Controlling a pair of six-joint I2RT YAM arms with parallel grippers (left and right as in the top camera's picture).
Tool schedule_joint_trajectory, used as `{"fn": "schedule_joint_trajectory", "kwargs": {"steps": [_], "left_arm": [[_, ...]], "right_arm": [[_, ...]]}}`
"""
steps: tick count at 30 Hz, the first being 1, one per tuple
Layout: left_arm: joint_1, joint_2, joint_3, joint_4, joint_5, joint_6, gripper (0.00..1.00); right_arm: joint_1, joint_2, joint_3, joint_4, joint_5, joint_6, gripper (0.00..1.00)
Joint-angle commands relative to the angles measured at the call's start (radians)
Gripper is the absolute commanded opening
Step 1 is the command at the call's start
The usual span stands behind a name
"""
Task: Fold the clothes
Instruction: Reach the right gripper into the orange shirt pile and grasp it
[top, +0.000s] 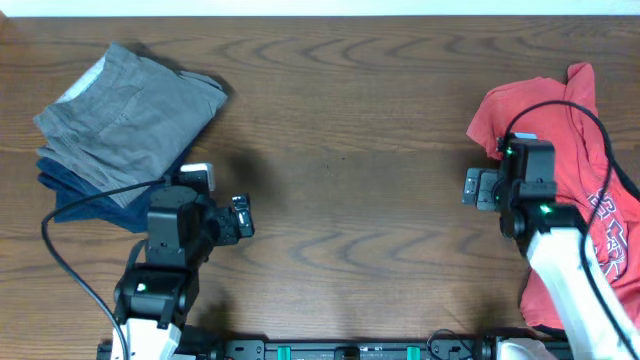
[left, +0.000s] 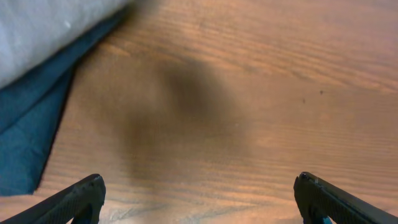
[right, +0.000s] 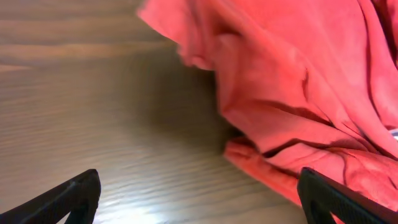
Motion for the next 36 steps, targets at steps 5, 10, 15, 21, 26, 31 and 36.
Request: {"fn": "schedule_joint_trajectory", "kwargs": {"steps": [5,10,15,21,26,31,36], "left_arm": [[-0.004,0.005,0.021,-0.003,0.014,-0.012,0.98],[-0.004,0.005,0.020,-0.003,0.014,-0.012,0.98],[-0.004,0.005,0.020,-0.003,0.014,-0.012,0.98],[-0.004,0.005,0.020,-0.003,0.014,-0.012,0.98],[-0.004,0.005,0.020,-0.002,0.014,-0.012,0.98],[-0.004,0.005,0.020,-0.003,0.014,-0.012,0.98],[-0.004,0.005,0.020,-0.003,0.014,-0.012,0.98]], "right_arm": [[-0.096,0.220,0.015,0.083,0.117,0.014,0.99],[-0.129,0.312,0.015,0.091,0.126,0.014,0.93],[-0.155,0.347,0.015,0.114,0.134,0.026,0.66],[-0.159,0.320,0.024,0.067,0.132,0.068,0.01],[-0.159,0.203,0.136,-0.088,0.044,0.084,0.01],[-0.146,0.054,0.380,-0.267,-0.317,-0.027,0.01],[-0.058,-0.033,0.496,-0.354,-0.616,-0.096,0.01]]}}
